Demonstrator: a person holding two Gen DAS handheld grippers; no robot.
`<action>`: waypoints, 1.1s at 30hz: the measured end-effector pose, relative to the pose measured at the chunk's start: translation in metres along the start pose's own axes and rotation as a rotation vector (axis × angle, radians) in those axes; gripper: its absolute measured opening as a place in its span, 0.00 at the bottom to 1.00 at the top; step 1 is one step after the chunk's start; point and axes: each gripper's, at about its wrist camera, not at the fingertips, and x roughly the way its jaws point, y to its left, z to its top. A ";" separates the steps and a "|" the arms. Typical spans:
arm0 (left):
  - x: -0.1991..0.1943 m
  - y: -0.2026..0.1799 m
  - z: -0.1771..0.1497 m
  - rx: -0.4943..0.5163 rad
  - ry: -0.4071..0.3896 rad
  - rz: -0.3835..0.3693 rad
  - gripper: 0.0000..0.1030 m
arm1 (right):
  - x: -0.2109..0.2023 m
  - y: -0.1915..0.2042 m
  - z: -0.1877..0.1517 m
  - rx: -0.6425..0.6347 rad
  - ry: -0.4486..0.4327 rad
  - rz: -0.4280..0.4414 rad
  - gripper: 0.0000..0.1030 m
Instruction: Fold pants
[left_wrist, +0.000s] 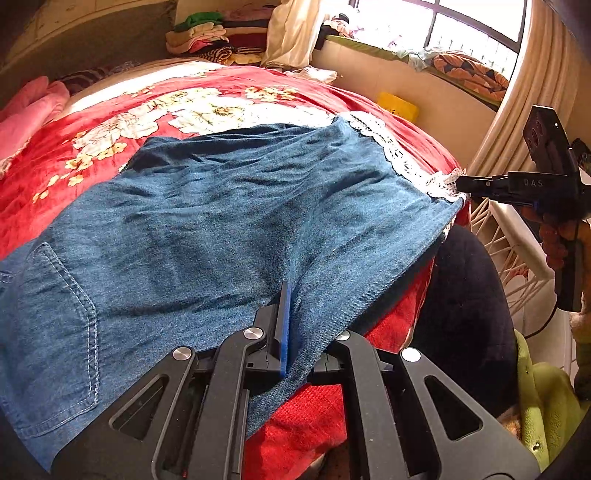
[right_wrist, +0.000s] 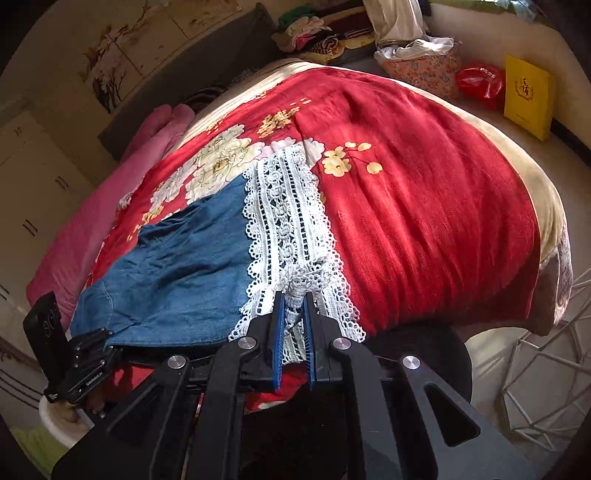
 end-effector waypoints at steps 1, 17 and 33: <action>0.000 -0.001 0.000 0.002 0.002 0.004 0.01 | 0.004 -0.002 -0.002 0.005 0.013 -0.002 0.08; 0.004 -0.006 -0.005 0.013 0.006 0.044 0.02 | 0.019 -0.019 -0.017 0.061 0.080 0.010 0.14; -0.061 -0.026 0.007 0.045 -0.121 -0.028 0.32 | 0.020 0.046 -0.005 -0.194 0.052 0.003 0.34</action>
